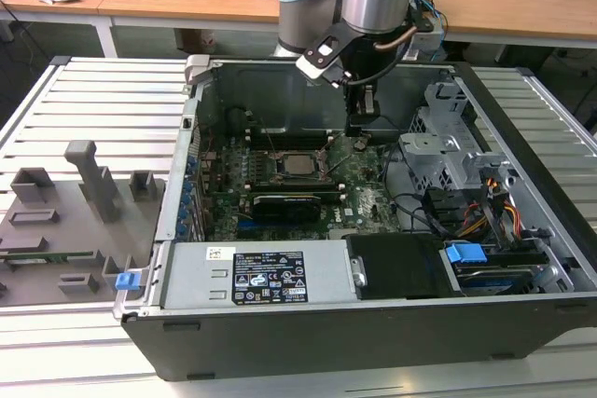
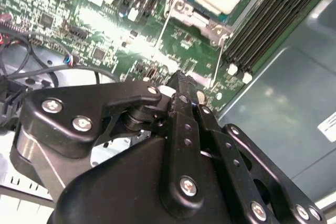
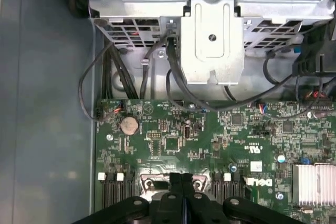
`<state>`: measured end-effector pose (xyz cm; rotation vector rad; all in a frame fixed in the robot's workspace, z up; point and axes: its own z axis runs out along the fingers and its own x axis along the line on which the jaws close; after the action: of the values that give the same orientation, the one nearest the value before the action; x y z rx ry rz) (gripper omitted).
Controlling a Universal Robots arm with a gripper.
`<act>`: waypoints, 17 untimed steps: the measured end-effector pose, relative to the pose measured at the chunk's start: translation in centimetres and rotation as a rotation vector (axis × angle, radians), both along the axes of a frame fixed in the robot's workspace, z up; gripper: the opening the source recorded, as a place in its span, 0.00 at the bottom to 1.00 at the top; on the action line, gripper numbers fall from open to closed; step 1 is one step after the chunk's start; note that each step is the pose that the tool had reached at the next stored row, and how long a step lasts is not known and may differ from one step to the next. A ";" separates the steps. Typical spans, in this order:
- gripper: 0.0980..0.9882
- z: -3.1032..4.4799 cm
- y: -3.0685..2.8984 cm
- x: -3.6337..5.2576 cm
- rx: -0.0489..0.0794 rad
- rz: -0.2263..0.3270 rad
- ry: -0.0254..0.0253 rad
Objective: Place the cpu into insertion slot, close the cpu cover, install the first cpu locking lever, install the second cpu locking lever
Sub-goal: 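Close the cpu cover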
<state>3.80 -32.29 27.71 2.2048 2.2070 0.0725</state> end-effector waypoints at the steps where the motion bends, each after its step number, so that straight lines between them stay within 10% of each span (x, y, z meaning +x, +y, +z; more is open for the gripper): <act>1: 0.01 0.00 0.01 0.12 0.000 0.000 0.0002; 17: 0.01 -1.93 0.44 1.38 -0.003 0.023 0.0003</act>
<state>5.19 -31.84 25.78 2.1783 2.2315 0.0694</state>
